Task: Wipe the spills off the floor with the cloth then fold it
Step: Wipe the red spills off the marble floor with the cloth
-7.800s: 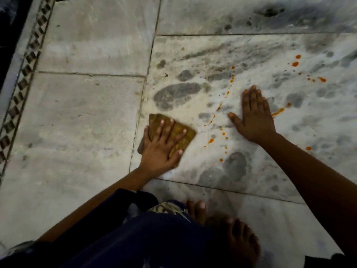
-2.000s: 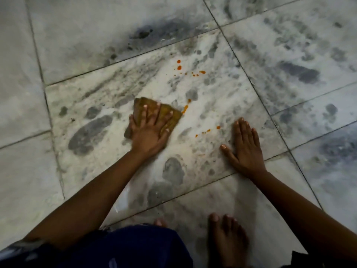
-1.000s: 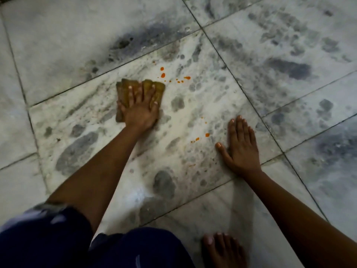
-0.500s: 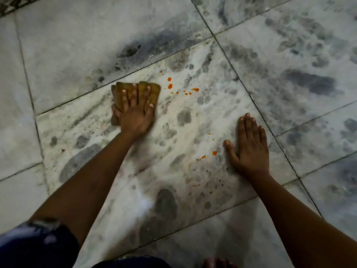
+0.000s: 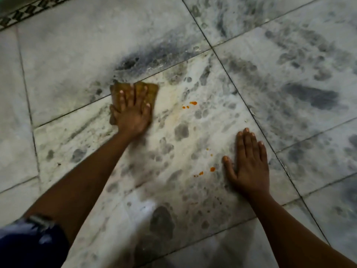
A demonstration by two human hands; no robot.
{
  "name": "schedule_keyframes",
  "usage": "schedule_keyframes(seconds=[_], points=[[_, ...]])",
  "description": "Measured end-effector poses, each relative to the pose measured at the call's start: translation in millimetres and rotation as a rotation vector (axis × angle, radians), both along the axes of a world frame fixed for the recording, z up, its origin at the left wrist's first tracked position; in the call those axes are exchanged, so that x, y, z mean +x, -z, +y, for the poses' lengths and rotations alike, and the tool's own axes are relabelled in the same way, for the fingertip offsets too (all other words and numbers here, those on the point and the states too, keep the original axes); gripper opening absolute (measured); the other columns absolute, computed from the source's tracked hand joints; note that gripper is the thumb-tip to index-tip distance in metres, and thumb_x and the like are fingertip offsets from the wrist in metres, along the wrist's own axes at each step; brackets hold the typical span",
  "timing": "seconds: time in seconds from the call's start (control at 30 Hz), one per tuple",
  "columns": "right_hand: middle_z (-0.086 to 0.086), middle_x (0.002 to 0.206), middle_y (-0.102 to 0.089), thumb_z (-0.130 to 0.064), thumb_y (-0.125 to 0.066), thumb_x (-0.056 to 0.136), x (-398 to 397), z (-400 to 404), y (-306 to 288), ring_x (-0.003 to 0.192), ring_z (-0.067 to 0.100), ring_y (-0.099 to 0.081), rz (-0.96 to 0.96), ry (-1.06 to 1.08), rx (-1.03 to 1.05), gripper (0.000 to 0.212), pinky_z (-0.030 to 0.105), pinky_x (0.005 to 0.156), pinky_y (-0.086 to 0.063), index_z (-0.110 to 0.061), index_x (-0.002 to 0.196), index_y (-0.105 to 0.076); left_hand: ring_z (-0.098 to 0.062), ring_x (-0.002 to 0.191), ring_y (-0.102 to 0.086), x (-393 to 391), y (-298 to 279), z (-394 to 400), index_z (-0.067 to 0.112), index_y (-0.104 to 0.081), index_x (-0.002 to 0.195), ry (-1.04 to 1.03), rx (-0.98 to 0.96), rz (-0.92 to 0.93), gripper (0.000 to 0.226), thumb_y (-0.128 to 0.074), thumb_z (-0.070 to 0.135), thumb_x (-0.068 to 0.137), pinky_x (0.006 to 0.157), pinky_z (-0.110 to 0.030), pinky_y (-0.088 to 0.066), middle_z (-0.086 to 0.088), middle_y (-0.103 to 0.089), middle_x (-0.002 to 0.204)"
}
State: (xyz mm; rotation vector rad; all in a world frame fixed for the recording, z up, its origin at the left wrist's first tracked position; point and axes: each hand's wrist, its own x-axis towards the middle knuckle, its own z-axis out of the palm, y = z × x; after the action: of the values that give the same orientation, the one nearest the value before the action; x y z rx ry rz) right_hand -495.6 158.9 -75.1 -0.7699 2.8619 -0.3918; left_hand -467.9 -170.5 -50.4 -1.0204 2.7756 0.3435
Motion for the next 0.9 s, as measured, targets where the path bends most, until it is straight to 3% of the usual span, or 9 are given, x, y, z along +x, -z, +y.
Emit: schedule_keyframes(seconds=[0.1,0.2,0.4,0.5,0.6,0.67,0.77,0.9], points=[[0.011,0.156,-0.012,-0.05,-0.027,0.09,0.4,-0.1,1.2,0.145,0.021,-0.008,0.003,-0.001,0.01,0.074,0.04,0.117,-0.008,-0.007,0.149,-0.017,-0.031,0.144,0.013,-63.4,-2.8,-12.1,0.041,-0.005,0.147,-0.135,0.084,0.035,0.052,-0.024,0.044,0.099,0.107,-0.067,0.007,0.004,0.009,0.159],[0.011,0.156,-0.014,-0.05,-0.027,0.09,0.5,-0.3,0.2,0.144,0.021,-0.009,0.002,0.004,0.01,0.074,0.04,0.117,-0.009,-0.007,0.149,-0.018,-0.03,0.144,0.012,-93.5,0.8,18.9,0.039,-0.006,0.148,-0.072,0.082,0.049,0.052,-0.022,0.044,0.099,0.106,-0.066,0.008,0.003,0.008,0.159],[0.011,0.156,-0.013,-0.051,-0.027,0.09,-0.6,0.4,0.0,0.145,0.021,-0.008,-0.005,-0.002,0.012,0.074,0.041,0.117,-0.009,-0.007,0.149,-0.017,-0.027,0.145,0.002,24.6,9.6,79.8,0.042,-0.01,0.144,0.353,0.009,0.118,0.058,-0.014,0.054,0.088,0.109,-0.059,0.004,0.002,-0.004,0.158],[0.011,0.156,-0.013,-0.05,-0.027,0.09,-0.7,-0.3,0.7,0.145,0.021,-0.008,0.0,0.0,0.006,0.074,0.04,0.117,-0.008,-0.007,0.149,-0.017,-0.027,0.145,0.003,22.4,9.2,49.4,0.044,-0.009,0.144,0.209,-0.019,0.07,0.061,-0.013,0.058,0.085,0.109,-0.06,0.003,0.002,-0.002,0.159],[0.011,0.156,-0.012,-0.05,-0.028,0.09,-1.4,-1.0,1.6,0.145,0.022,-0.008,0.003,-0.002,0.004,0.074,0.04,0.117,-0.007,-0.007,0.149,-0.017,-0.029,0.145,0.01,-46.0,4.2,28.3,0.044,-0.007,0.146,-0.042,0.009,0.047,0.055,-0.019,0.054,0.094,0.108,-0.064,0.006,0.004,0.005,0.159],[0.012,0.156,-0.014,-0.049,-0.028,0.089,-0.5,-0.5,1.4,0.145,0.022,-0.009,0.007,0.0,0.01,0.074,0.04,0.117,-0.008,-0.006,0.149,-0.018,-0.03,0.144,0.012,-92.9,-0.9,31.9,0.043,-0.005,0.147,-0.105,0.075,0.044,0.052,-0.02,0.05,0.097,0.107,-0.066,0.009,0.003,0.007,0.159],[0.013,0.156,-0.016,-0.049,-0.029,0.089,0.4,0.0,0.4,0.144,0.024,-0.012,0.007,0.003,0.009,0.074,0.043,0.116,-0.012,-0.006,0.148,-0.019,-0.03,0.144,0.012,-110.5,3.2,72.4,0.039,-0.004,0.148,0.086,0.082,0.045,0.053,-0.02,0.047,0.098,0.106,-0.065,0.012,0.002,0.006,0.159],[0.013,0.156,-0.017,-0.049,-0.03,0.089,-1.0,-0.5,1.0,0.144,0.023,-0.013,0.006,0.003,0.009,0.073,0.042,0.116,-0.012,-0.006,0.148,-0.02,-0.032,0.145,-0.005,-19.6,14.2,122.9,0.04,-0.02,0.146,0.44,-0.016,0.14,0.055,-0.02,0.05,0.092,0.108,-0.062,0.003,0.0,-0.011,0.158]])
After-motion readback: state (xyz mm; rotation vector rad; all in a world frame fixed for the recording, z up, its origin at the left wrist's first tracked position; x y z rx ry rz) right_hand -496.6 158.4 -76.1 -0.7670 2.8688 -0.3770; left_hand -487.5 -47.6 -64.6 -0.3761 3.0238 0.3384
